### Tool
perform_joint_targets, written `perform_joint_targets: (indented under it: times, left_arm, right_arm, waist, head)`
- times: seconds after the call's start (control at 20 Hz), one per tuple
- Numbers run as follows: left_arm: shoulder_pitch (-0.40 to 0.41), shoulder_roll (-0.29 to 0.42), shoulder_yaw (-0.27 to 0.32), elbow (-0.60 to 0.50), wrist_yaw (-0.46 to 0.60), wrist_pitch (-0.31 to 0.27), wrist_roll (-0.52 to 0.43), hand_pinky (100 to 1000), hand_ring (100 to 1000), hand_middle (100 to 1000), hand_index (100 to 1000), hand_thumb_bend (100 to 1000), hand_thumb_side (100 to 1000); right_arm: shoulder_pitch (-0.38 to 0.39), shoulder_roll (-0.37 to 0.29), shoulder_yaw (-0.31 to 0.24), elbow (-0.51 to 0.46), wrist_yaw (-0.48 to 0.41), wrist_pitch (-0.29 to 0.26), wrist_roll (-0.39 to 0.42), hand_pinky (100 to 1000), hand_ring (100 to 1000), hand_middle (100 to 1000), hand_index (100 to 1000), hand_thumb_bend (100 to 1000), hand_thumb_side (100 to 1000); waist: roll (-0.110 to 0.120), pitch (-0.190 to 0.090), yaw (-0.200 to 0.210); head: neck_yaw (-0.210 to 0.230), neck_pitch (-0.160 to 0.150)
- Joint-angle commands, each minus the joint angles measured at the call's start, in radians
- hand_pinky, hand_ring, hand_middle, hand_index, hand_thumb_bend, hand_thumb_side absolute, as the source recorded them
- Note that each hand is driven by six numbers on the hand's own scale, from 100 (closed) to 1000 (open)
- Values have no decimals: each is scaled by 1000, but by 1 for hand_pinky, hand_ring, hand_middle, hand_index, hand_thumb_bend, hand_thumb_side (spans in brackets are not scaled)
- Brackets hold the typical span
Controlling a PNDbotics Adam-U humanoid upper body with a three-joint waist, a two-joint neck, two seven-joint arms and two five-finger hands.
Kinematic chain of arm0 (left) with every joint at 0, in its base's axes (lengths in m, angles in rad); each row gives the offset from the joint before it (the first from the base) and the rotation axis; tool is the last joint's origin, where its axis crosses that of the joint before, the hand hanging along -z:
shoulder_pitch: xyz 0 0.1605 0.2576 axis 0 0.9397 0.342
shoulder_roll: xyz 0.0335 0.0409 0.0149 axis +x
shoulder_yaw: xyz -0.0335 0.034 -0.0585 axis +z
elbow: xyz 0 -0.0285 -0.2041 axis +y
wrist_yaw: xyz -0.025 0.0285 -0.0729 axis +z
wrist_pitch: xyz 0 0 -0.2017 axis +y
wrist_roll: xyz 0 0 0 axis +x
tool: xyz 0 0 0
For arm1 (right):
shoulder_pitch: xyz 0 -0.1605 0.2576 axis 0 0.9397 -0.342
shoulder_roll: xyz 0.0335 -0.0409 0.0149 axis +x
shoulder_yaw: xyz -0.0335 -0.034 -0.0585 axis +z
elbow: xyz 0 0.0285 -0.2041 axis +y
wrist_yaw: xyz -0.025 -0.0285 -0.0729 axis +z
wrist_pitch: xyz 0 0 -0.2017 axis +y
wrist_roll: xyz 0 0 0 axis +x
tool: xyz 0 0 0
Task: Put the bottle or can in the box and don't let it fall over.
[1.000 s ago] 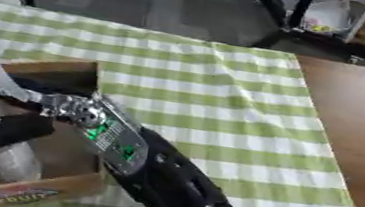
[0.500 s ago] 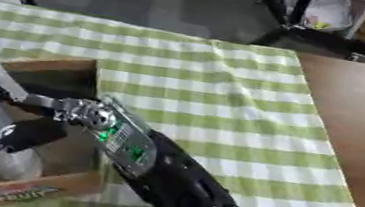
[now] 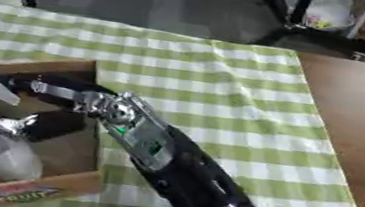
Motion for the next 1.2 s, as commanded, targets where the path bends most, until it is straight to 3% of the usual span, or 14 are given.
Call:
perform_joint_targets:
  times: [0.05, 0.35, 0.6, 0.8, 0.85, 0.95, 1.2]
  left_arm:
    - [-15, 9, -6, -20, -3, -4, -5, 1000, 598, 695, 703, 116, 821]
    - [-13, 8, -4, -19, -5, -4, -7, 1000, 598, 695, 703, 113, 822]
    - [-8, 7, -1, -18, -7, -5, -6, 1000, 598, 694, 704, 112, 823]
    - [-7, 8, -1, -18, -7, -5, -6, 1000, 598, 694, 704, 112, 823]
    - [-6, 8, 1, -18, -7, -6, -6, 1000, 597, 690, 704, 110, 824]
    - [-1, 6, 7, -18, -8, -7, -2, 1000, 596, 690, 704, 109, 824]
    - [-3, 6, 7, -19, -10, -9, -3, 1000, 595, 683, 704, 107, 825]
  right_arm:
    - [-8, -29, -12, -36, -19, 10, 0, 1000, 1000, 1000, 1000, 100, 667]
    - [17, -81, -36, -91, -56, 35, -31, 1000, 1000, 1000, 1000, 100, 677]
    - [48, -145, -84, -161, -95, 103, -107, 966, 980, 1000, 1000, 100, 692]
    - [55, -161, -69, -193, -114, 147, -169, 966, 980, 1000, 1000, 100, 692]
    - [59, -165, -70, -200, -116, 153, -178, 960, 902, 950, 1000, 100, 655]
    - [90, -202, -104, -238, -126, 156, -205, 960, 879, 892, 988, 100, 641]
    - [143, -308, -230, -361, -191, 187, -285, 939, 822, 797, 946, 100, 614]
  waist:
    - [10, -20, -11]
    - [16, -20, -22]
    - [23, -24, -35]
    - [23, -25, -35]
    - [25, -26, -39]
    - [32, -30, -60]
    - [39, -32, -64]
  head:
    - [7, 5]
    - [18, 4]
    - [29, 2]
    - [30, 2]
    - [37, 1]
    - [56, 0]
    - [66, -4]
